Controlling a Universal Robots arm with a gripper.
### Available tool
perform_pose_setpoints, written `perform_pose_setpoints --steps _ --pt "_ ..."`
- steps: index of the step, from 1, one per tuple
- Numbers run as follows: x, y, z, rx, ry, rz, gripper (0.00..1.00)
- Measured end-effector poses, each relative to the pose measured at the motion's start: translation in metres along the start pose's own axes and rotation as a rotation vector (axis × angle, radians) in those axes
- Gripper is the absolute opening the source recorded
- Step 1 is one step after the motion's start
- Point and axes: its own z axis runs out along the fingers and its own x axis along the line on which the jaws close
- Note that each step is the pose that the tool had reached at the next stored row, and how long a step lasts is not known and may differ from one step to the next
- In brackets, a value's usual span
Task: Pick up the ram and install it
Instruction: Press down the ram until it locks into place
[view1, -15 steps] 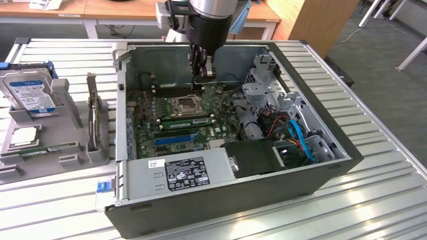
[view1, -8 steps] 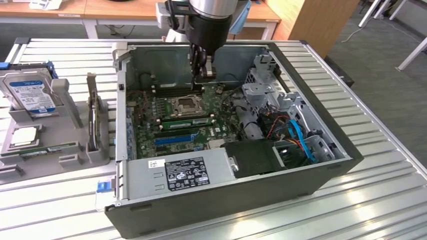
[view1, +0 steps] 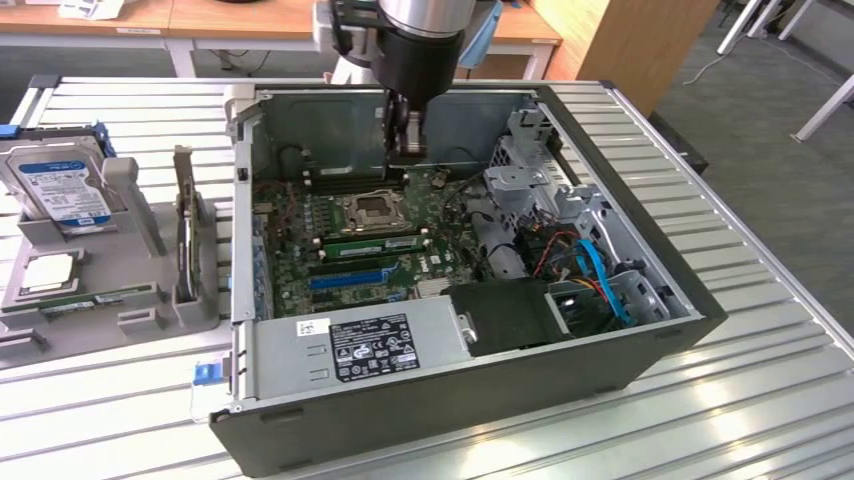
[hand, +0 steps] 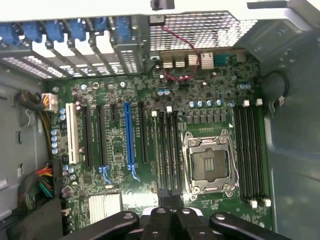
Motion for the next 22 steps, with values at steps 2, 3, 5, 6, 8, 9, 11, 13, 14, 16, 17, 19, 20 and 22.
perform_pose_setpoints --steps 2,3,5,6,8,9,11,13,14,16,17,19,20,22 --pt "0.0000 0.0000 0.0001 0.0011 -0.0015 0.032 0.10" --pt "0.0000 0.0000 0.0001 0.0016 -0.0023 0.049 0.10" --pt "0.0000 0.0000 0.0002 0.0029 -0.0040 0.085 0.10" --pt "0.0000 0.0000 0.0002 0.0035 -0.0048 0.104 0.10" --pt "0.0000 0.0000 0.0002 0.0047 -0.0066 0.141 0.10" --pt "0.0000 0.0000 0.0002 0.0053 -0.0073 0.159 0.10" --pt "0.0000 0.0000 0.0003 0.0065 -0.0090 0.195 0.10" --pt "0.0000 0.0000 0.0003 0.0077 -0.0107 0.230 0.10" --pt "0.0000 0.0000 0.0004 0.0084 -0.0117 0.250 0.10" --pt "0.0000 0.0000 0.0004 0.0096 -0.0132 0.285 0.10" --pt "0.0000 0.0000 0.0004 0.0102 -0.0141 0.303 0.10" --pt "0.0000 0.0000 0.0005 0.0114 -0.0158 0.340 0.10" --pt "0.0000 0.0000 0.0005 0.0120 -0.0166 0.357 0.10" --pt "0.0000 0.0000 0.0006 0.0133 -0.0183 0.395 0.10"
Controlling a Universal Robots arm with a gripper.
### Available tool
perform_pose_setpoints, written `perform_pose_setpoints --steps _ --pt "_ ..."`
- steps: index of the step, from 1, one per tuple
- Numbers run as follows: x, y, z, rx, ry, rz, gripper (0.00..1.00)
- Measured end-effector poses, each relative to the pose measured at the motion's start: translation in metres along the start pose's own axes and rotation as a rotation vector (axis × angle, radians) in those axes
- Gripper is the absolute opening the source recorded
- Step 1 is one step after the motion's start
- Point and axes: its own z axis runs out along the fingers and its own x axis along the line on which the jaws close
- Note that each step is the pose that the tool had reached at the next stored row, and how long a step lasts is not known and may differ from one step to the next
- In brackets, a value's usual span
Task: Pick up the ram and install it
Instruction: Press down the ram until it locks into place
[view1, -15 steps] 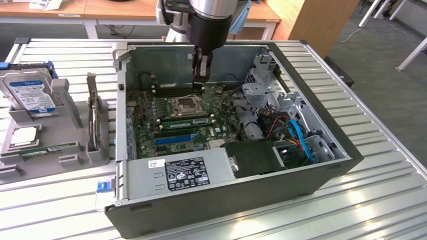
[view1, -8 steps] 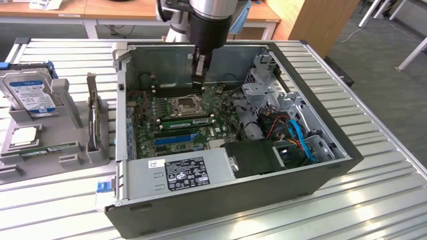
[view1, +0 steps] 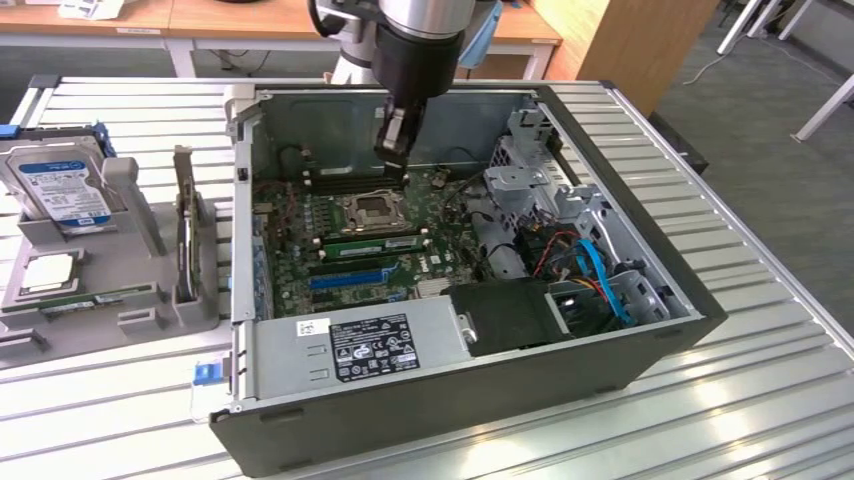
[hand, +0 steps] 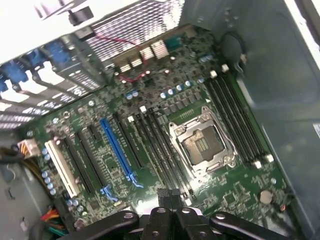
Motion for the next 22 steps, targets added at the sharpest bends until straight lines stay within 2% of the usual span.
perform_pose_setpoints --steps 22 --pt "0.0000 0.0000 0.0009 0.0134 -0.0184 0.399 0.10"
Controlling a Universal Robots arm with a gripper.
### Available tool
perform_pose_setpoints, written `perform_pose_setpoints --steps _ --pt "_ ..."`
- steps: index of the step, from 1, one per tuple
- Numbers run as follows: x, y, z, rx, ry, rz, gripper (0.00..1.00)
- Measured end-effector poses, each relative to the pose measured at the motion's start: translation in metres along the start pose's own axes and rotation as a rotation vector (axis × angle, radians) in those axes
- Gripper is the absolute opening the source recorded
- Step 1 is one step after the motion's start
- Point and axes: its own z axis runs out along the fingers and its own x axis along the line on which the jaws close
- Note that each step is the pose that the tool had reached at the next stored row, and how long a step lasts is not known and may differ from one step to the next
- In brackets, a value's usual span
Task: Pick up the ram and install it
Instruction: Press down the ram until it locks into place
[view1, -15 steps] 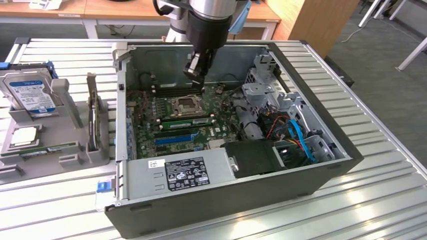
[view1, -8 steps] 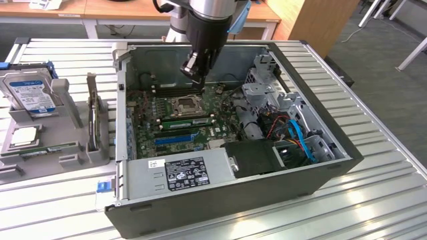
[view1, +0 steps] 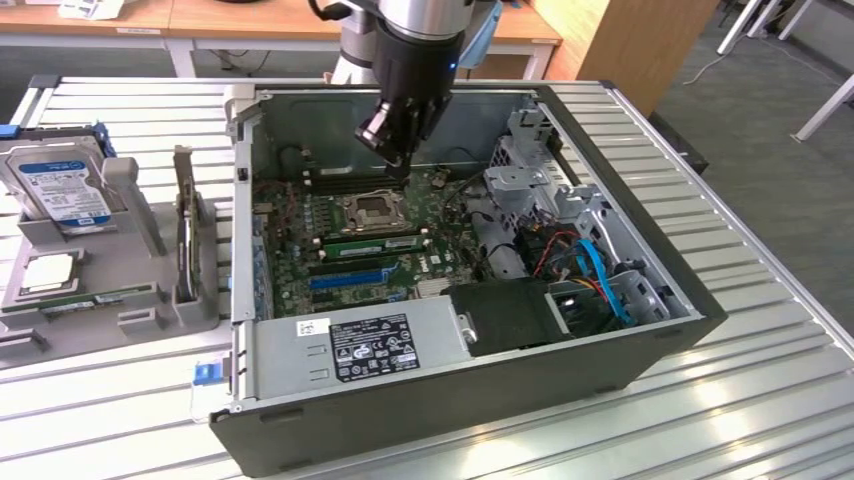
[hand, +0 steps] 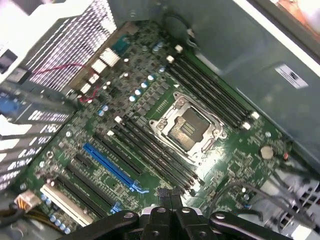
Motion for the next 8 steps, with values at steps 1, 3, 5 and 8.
perform_pose_setpoints --steps 1,3,5,8 --pt "0.0000 0.0000 0.0001 0.0006 -0.0009 0.018 0.10" --pt "0.0000 0.0000 0.0002 0.0018 -0.0026 0.055 0.10" --pt "0.0000 0.0000 0.0003 0.0030 -0.0042 0.091 0.10" --pt "0.0000 0.0000 0.0004 0.0049 -0.0067 0.145 0.10"
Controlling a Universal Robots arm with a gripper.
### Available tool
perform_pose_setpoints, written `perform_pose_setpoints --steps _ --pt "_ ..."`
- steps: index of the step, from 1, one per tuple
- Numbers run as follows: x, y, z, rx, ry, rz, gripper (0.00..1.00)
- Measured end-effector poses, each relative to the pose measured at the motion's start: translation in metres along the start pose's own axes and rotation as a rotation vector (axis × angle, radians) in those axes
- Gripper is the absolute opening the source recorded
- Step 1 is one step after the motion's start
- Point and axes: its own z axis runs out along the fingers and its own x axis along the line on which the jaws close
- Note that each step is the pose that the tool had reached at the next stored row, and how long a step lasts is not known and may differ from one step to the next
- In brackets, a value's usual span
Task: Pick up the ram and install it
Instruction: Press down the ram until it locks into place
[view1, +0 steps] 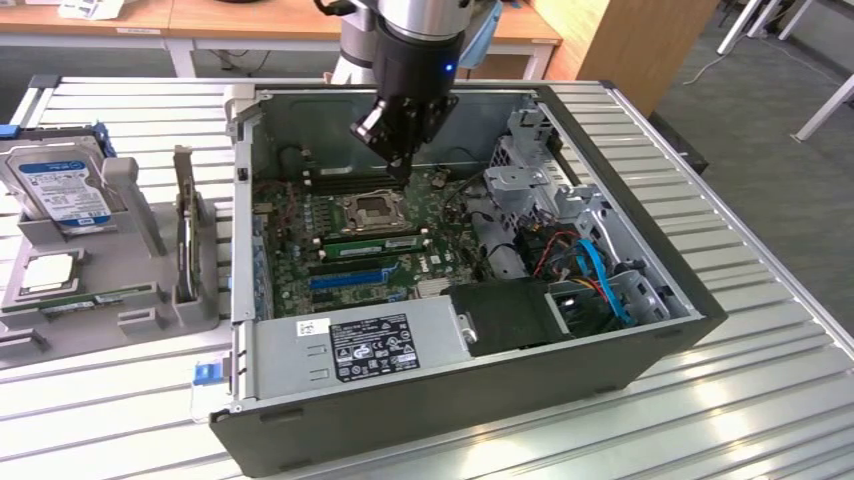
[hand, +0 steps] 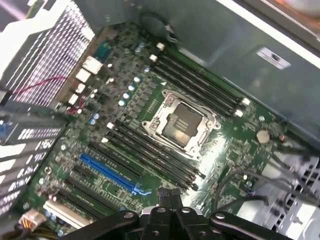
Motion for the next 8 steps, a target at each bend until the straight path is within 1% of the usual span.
perform_pose_setpoints --steps 8 --pt "0.0000 0.0000 0.0004 0.0049 -0.0067 0.145 0.10"
